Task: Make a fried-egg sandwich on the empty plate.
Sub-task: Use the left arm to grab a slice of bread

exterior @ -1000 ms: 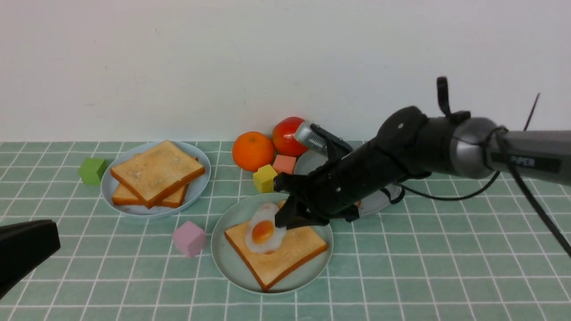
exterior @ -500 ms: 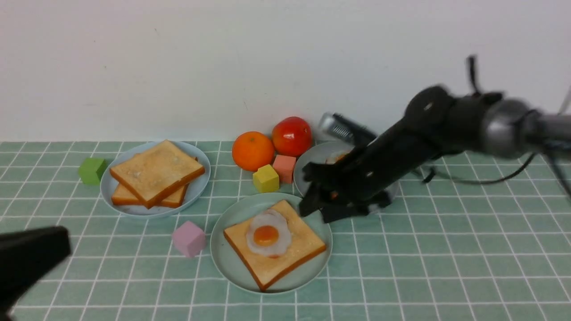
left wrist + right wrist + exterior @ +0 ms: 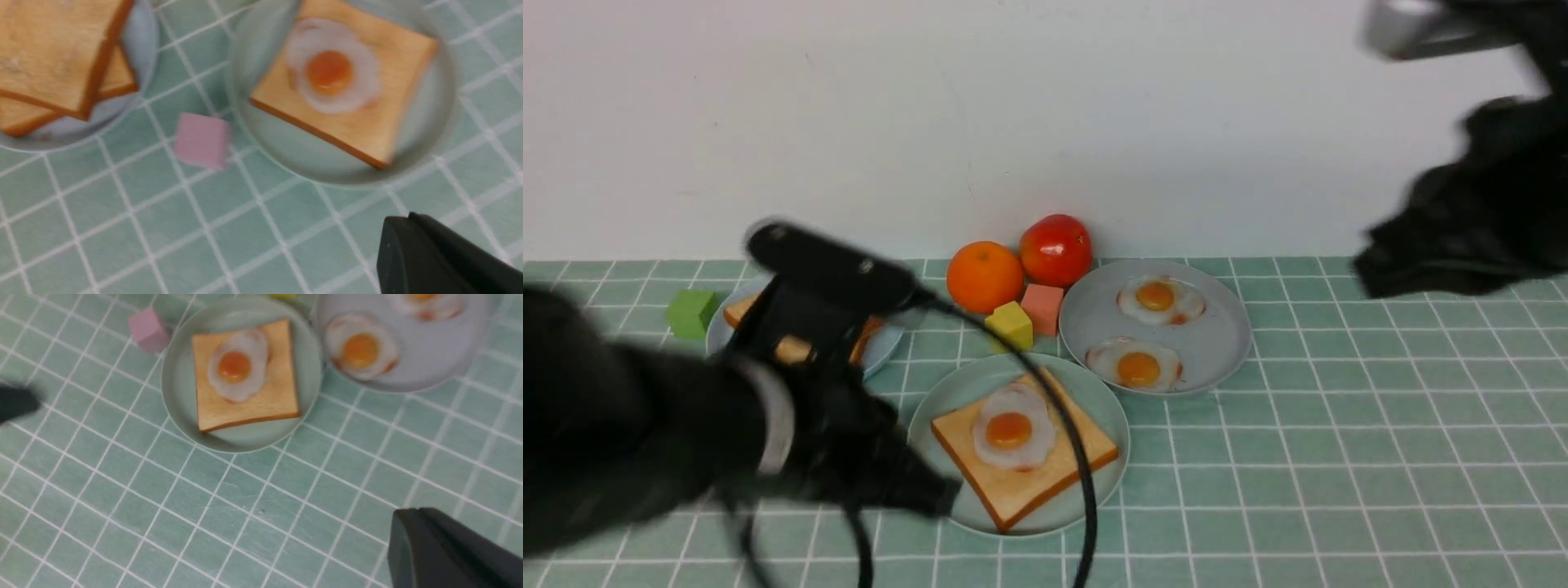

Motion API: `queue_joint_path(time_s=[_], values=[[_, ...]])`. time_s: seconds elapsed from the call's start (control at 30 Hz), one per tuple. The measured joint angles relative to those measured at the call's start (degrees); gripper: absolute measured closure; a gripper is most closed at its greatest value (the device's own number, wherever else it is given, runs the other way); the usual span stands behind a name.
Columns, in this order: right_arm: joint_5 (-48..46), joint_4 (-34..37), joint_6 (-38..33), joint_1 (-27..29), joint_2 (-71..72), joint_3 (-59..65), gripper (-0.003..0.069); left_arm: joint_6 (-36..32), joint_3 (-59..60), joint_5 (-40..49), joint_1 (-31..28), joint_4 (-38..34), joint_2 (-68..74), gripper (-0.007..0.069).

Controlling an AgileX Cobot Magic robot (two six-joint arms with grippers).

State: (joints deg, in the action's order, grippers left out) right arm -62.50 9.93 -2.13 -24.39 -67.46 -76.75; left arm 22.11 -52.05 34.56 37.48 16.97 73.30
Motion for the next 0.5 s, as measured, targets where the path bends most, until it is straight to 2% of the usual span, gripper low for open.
queue_joint_path(time_s=[0.03, 0.1, 0.23, 0.4, 0.47, 0.5], values=[[0.0, -0.1, 0.1, 0.0, 0.6, 0.6, 0.0657, -0.8, 0.0, 0.0, -0.6, -0.6, 0.5, 0.0638], [0.1, -0.5, 0.4, -0.2, 7.5, 4.3, 0.0655, -12.7, -5.4, -0.1, -9.7, -9.1, 7.5, 0.0638], [2.0, -0.8, 0.6, -0.2, 16.0, 9.7, 0.0654, -25.3, -12.6, -0.4, -20.1, -17.0, 16.0, 0.0638], [6.1, -0.5, 0.6, -0.2, 22.1, 14.9, 0.0652, -31.3, -20.2, -0.4, -24.9, -17.0, 25.0, 0.0630], [6.2, -0.3, 0.6, -0.2, 22.7, 15.8, 0.0650, -32.1, -22.4, -0.5, -25.5, -15.2, 27.8, 0.0611], [6.1, -0.2, 0.6, -0.2, 22.8, 16.5, 0.0649, -32.8, -24.2, -0.5, -25.8, -13.1, 30.4, 0.0573]])
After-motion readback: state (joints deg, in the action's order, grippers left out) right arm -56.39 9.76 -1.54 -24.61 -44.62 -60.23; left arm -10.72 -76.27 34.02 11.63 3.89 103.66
